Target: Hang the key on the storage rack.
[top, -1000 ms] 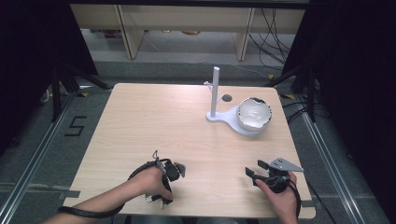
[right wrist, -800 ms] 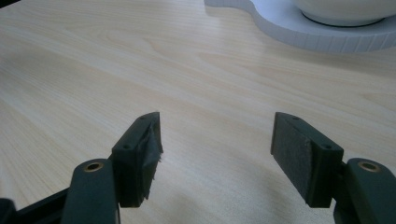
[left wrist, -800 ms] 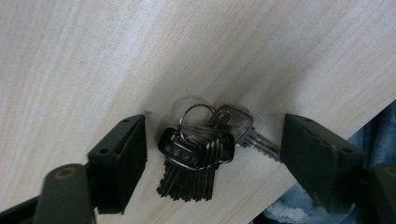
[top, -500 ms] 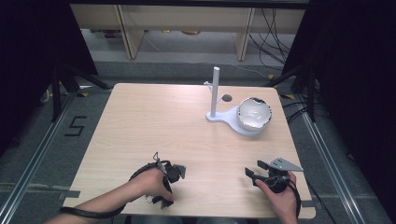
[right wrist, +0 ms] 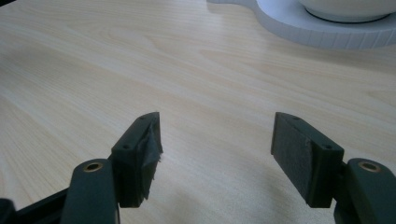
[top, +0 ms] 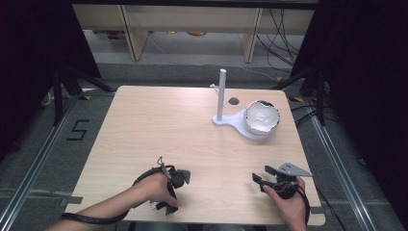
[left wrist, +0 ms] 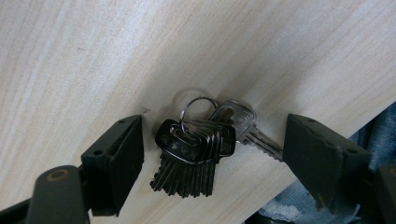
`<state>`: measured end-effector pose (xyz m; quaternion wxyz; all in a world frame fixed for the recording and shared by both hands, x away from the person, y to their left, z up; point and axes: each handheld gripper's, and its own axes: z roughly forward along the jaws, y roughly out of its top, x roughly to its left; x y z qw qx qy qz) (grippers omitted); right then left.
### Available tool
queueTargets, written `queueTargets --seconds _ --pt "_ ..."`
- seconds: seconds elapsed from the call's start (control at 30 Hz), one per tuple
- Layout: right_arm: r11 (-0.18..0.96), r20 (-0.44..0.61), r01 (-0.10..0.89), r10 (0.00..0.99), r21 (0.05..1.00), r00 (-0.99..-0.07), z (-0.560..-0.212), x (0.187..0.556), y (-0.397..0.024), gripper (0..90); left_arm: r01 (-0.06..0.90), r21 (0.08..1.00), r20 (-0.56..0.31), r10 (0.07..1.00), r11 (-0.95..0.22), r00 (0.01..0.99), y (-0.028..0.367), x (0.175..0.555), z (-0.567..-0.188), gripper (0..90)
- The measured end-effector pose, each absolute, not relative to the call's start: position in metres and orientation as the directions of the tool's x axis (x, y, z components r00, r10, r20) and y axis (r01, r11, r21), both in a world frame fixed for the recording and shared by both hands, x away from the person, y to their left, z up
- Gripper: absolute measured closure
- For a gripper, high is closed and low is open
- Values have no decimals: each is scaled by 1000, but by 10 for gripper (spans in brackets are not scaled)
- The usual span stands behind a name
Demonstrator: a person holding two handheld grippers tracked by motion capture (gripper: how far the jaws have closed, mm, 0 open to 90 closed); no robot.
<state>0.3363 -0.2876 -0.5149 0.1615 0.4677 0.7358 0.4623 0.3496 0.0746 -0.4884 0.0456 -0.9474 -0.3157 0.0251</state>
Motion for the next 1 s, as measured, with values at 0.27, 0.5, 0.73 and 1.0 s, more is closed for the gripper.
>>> queueTargets --seconds 0.27,0.5,0.73,1.0 --pt "135 194 539 838 832 -509 -515 336 -288 343 577 -117 -13 582 -808 813 78 348 -486 289" --pt "165 164 525 835 835 -525 -515 338 -289 343 532 -112 -12 537 -839 844 85 349 -482 529" --pt "162 168 527 836 834 -523 -515 338 -289 343 505 -127 -50 514 -854 857 87 351 -479 644" --pt "169 164 531 836 830 -523 -514 338 -290 343 547 -73 -61 551 -834 832 89 356 -470 507"
